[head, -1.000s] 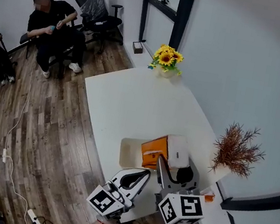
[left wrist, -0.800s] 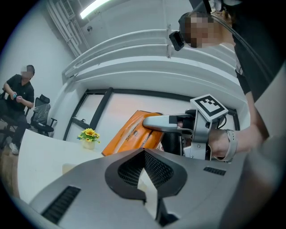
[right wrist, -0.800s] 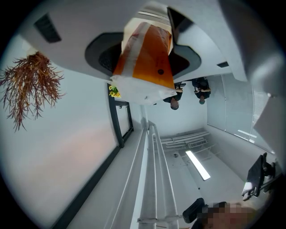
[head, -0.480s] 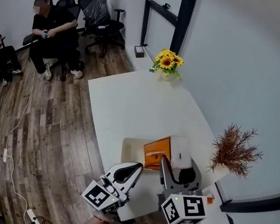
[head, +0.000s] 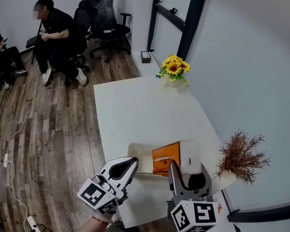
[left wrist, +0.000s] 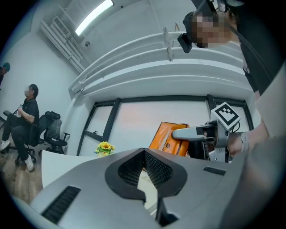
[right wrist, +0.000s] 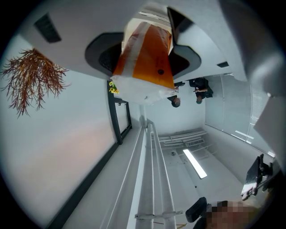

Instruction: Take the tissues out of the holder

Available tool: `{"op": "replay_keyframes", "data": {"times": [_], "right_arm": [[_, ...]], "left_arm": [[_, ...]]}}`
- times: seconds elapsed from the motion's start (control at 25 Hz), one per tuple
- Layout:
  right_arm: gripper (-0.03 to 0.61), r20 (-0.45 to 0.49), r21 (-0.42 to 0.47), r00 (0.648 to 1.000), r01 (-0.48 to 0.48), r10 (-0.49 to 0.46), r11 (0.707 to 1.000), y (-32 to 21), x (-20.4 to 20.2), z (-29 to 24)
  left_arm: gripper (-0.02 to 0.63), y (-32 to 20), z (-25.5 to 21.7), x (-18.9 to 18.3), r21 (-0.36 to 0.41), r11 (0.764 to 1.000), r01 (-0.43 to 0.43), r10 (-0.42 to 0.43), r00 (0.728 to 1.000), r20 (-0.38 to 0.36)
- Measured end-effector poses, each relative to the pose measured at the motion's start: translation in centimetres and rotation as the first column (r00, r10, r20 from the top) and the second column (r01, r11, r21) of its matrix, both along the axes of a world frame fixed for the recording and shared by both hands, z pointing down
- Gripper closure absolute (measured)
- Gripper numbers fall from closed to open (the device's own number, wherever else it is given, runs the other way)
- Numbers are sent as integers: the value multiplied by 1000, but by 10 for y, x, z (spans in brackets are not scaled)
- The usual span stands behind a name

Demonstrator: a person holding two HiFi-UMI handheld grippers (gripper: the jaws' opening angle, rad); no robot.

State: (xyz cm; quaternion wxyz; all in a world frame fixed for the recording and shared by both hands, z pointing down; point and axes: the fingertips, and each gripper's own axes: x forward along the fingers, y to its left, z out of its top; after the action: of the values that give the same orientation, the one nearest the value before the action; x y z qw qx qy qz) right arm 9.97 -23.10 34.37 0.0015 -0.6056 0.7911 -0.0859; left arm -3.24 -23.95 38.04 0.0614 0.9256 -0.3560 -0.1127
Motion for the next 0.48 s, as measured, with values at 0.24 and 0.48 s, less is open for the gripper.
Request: {"op": "replay_keyframes", "data": {"times": [0.24, 0.48], "right_arm": [[303, -5, -2, 1000, -1, 1, 1000, 1, 5, -1], [302, 2, 9, 1000, 5, -5, 1000, -1, 4, -10]], "left_arm": [[606, -2, -2, -2, -2, 1000, 11, -11, 1000, 18], [607, -5, -9, -6, 13, 1000, 9, -10, 1000, 12]]}}
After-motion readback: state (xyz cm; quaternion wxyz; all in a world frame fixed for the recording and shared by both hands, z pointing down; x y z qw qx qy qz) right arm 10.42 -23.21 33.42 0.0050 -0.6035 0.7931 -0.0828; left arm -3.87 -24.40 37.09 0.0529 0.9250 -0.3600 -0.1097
